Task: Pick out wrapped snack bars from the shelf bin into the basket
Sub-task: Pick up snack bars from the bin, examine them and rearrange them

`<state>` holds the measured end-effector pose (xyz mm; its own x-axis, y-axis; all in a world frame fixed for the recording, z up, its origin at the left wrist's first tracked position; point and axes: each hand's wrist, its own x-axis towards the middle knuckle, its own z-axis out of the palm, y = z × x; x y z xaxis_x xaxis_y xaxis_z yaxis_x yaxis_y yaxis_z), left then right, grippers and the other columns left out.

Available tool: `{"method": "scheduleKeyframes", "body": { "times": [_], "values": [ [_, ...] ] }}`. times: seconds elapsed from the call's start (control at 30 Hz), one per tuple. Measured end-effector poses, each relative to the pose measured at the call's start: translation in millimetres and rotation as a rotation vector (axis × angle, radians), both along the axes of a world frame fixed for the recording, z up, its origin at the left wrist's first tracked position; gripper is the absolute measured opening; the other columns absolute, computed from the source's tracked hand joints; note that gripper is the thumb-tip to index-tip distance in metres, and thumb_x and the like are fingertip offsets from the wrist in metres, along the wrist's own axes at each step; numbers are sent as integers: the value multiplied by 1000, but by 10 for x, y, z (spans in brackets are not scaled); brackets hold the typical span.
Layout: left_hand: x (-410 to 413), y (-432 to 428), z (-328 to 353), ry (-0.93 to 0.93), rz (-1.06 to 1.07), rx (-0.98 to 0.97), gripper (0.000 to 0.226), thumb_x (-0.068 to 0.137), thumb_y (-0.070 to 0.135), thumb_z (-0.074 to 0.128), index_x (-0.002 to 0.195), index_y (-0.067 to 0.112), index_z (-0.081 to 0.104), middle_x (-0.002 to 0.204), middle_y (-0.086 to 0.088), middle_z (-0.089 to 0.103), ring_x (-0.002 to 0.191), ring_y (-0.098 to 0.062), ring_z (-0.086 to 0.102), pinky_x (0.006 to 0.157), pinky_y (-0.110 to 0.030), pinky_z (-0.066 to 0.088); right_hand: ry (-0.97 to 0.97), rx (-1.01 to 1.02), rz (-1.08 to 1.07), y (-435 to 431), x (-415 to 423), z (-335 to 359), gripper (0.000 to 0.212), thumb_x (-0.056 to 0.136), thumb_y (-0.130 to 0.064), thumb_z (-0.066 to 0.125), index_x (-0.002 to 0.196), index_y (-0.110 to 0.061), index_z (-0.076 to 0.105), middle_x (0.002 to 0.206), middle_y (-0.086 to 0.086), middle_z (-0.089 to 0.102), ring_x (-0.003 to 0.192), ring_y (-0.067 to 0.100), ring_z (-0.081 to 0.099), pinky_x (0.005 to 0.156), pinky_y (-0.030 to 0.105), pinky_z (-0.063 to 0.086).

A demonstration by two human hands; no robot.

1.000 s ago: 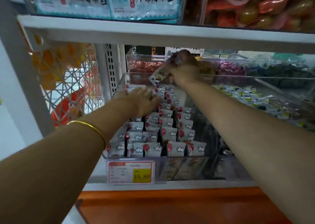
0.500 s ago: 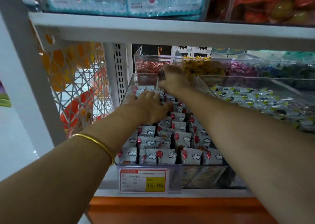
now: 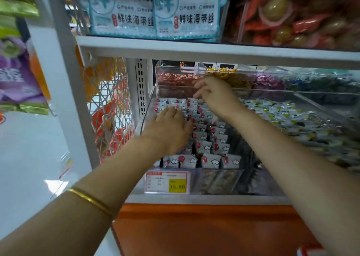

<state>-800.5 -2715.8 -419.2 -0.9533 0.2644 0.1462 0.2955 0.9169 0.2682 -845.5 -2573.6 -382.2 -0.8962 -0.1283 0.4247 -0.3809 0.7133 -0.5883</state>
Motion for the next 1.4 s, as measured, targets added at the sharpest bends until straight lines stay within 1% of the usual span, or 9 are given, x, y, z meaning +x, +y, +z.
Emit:
{"method": "scheduleKeyframes", "body": {
  "times": [0.1, 0.23, 0.4, 0.5, 0.67, 0.87, 1.1, 1.23, 1.4],
  "values": [
    [338, -22, -61, 53, -62, -8, 48, 101, 32, 25, 143, 10, 30, 153, -10, 24, 141, -23, 20, 115, -42, 17, 15, -91, -7, 122, 613, -119, 18, 93, -3, 48, 101, -11, 61, 96, 4, 66, 59, -12, 57, 45, 7, 37],
    [641, -35, -198, 22, -133, -137, 53, 102, 35, 17, 151, 16, 8, 159, -2, 1, 146, -15, -3, 117, -40, 0, -2, 178, -33, 131, 1091, -187, 17, 89, -12, 57, 99, -17, 71, 103, 0, 68, 98, 16, 58, 82, 29, 48],
    [781, -31, -271, 29, -52, -214, 54, 102, 36, 13, 150, 18, -2, 159, 0, -7, 145, -15, -7, 117, -42, -3, 38, 587, -132, 60, 1255, -304, 18, 84, -30, 60, 98, -25, 70, 106, -3, 64, 112, 24, 40, 88, 39, 37],
    [798, -37, -302, 37, -39, -214, 55, 101, 37, 12, 150, 19, -5, 159, 1, -9, 145, -13, -9, 117, -41, -5, 112, 598, -125, 55, 1252, -384, 7, 85, -27, 63, 90, -25, 68, 106, -5, 63, 110, 23, 41, 89, 37, 34],
    [779, -58, -338, 70, -51, -143, 53, 101, 37, 12, 150, 22, 0, 159, 3, -4, 145, -12, -7, 116, -39, -5, 161, 260, -44, 75, 1225, -367, 5, 89, -18, 60, 87, -17, 65, 90, -6, 59, 94, 18, 52, 79, 29, 40],
    [887, -32, -154, 246, -77, 351, 48, 100, 31, 31, 144, 12, 32, 152, -6, 30, 141, -17, 22, 111, -28, 14, 287, -189, -95, 265, 1400, -147, 10, 95, -12, 47, 89, -18, 49, 82, -7, 53, 66, 17, 57, 55, 33, 51],
    [1060, 46, 22, -77, -109, 982, 26, 100, 29, 35, 102, 20, 59, 86, -6, 64, 71, -12, 62, 63, -24, 53, -70, -900, -34, 370, 1637, -170, 13, 97, -6, 44, 87, -8, 52, 78, 8, 59, 52, 11, 62, 48, 26, 55],
    [1042, 10, 5, -208, -26, 1134, 34, 100, 35, 34, 92, 12, 57, 62, -3, 64, 47, -14, 55, 44, -23, 47, -246, -1150, 101, 367, 1659, -245, 9, 95, -3, 46, 98, -1, 54, 83, 11, 64, 59, 15, 66, 53, 24, 54],
    [1006, -49, -5, -279, -47, 1321, 34, 98, 35, 40, 85, 10, 59, 57, 0, 61, 46, -10, 51, 45, -21, 44, -334, -1341, 198, 365, 1621, -272, 15, 93, 3, 46, 103, 2, 58, 80, 12, 67, 66, 19, 69, 59, 25, 57]
  ]
}}
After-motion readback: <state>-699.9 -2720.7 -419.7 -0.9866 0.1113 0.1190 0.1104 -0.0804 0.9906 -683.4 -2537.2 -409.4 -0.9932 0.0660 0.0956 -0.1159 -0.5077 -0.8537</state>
